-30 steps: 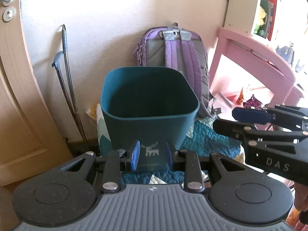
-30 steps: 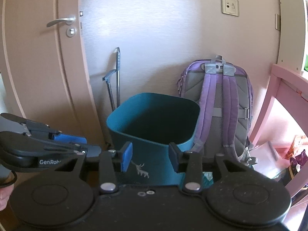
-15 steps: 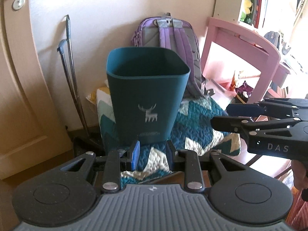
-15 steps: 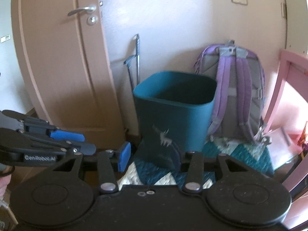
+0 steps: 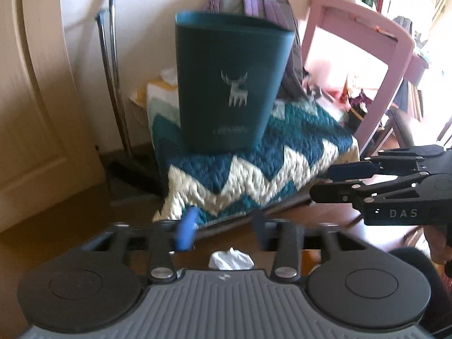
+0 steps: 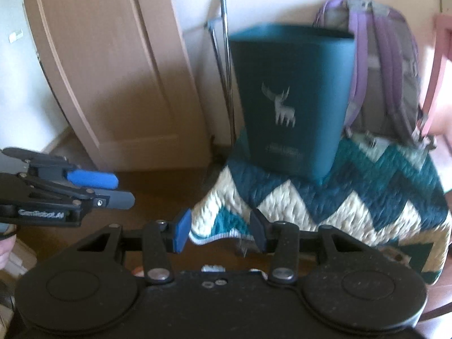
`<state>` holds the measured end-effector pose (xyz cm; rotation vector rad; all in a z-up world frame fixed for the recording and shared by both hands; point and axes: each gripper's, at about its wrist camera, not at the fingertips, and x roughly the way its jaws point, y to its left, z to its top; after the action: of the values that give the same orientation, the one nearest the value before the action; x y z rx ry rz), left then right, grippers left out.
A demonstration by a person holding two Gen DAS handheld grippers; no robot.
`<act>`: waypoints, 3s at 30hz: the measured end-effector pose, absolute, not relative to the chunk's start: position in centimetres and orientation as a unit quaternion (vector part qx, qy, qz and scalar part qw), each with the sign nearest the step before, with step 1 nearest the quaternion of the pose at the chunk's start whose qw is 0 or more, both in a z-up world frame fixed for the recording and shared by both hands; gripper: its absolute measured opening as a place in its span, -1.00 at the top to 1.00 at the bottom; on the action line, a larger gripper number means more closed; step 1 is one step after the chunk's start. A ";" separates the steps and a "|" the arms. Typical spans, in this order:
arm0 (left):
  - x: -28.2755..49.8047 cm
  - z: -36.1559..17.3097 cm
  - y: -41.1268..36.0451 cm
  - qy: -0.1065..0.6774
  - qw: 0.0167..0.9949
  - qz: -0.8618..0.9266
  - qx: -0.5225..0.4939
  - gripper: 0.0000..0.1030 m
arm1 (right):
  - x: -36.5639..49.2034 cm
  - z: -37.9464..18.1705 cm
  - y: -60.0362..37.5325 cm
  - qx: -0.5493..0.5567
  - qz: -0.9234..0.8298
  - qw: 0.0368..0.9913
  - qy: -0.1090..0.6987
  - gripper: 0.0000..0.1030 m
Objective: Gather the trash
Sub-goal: 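Move both tools back down toward the remaining trash on the floor, then grasp the red plastic bag with right while left grasps the clear plastic tray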
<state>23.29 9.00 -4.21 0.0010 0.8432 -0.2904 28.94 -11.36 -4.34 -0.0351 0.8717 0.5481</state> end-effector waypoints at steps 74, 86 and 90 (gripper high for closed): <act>22.2 -58.5 9.2 0.667 0.591 -0.353 0.284 0.70 | 21.7 -57.3 -3.3 -0.125 0.178 0.490 0.844 0.32; 23.0 -50.5 8.4 0.638 0.626 -0.359 0.270 0.81 | 23.6 -47.4 -5.0 -0.094 0.168 0.553 0.811 0.41; 23.6 -46.1 8.8 0.614 0.666 -0.337 0.255 0.81 | 25.1 -42.5 -5.0 -0.073 0.179 0.591 0.783 0.42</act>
<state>23.60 8.80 -46.10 0.5765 1.3871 -0.7619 25.06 -4.96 -42.50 -0.1705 1.8213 0.4175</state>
